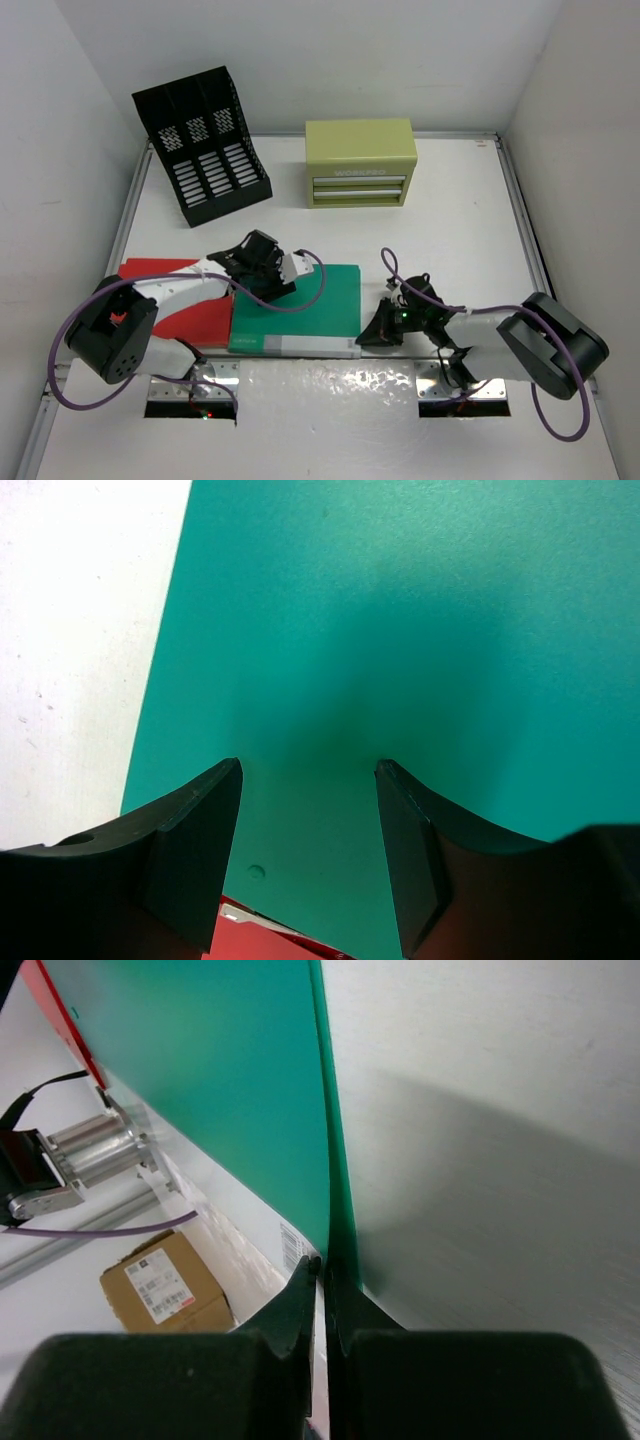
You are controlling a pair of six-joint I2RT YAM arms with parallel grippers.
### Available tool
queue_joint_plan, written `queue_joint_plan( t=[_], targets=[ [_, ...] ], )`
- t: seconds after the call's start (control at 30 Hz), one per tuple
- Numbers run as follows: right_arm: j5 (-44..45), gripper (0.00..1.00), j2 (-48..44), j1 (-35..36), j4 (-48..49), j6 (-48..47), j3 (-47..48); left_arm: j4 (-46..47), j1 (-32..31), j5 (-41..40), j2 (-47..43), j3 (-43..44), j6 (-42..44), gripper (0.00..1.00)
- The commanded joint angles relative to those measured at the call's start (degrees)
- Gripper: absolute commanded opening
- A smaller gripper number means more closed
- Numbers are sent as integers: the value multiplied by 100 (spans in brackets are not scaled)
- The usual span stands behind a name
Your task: Organize the desk
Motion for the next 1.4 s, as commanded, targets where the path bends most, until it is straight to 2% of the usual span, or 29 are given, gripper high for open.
queue_joint_plan(
  t=[0.0,0.17,0.23,0.3,0.33,0.37,0.43,0.5,0.53,0.6,0.7,0.93,1.13,1.27,1.37],
  targets=[
    [-42,0,3,20,429,71,29,-54,12,207,-175,127,6,54],
    [72,0,-470,-15,289,282,335,-810,-120,251,-779,681,163,54],
    [335,0,-673,-24,-429,11,713,-1109,-155,348,-1342,874,305,58],
    [511,0,-911,-32,-1018,-183,933,-1372,-199,690,-1694,1015,585,73],
    [625,0,-955,-76,-1065,-157,1030,-1687,-234,813,-1983,1120,821,95],
    [670,0,-999,-76,-1074,-114,1048,-1838,-348,997,-2073,1147,928,99],
    [749,0,-1043,-94,-1056,45,1118,-2094,-750,955,-2179,1069,973,100],
    [837,0,-1009,-85,-1048,185,1180,-1981,-1147,474,-2110,745,738,100],
    [898,0,-991,-85,-1047,238,1206,-1902,-1610,1,-2065,630,666,100],
    [960,0,-938,-85,-1039,361,1294,-1787,-2217,-336,-1978,401,438,100],
    [1118,0,-929,-85,-1214,397,1540,-1646,-2702,-530,-1994,347,140,100],
    [1443,0,-938,-85,-1750,256,2033,-998,-3169,-803,-1925,-47,-221,100],
    [1602,0,-999,-68,-1751,484,1962,84,-3468,-1821,-1679,-591,-406,100],
    [1759,0,-1052,-6,-1847,520,2015,1006,-3557,-3005,-1450,-1023,-468,100],
    [1804,0,-1061,38,-1900,520,2050,1701,-3565,-3404,-1126,-1269,-460,100]
  ],
)
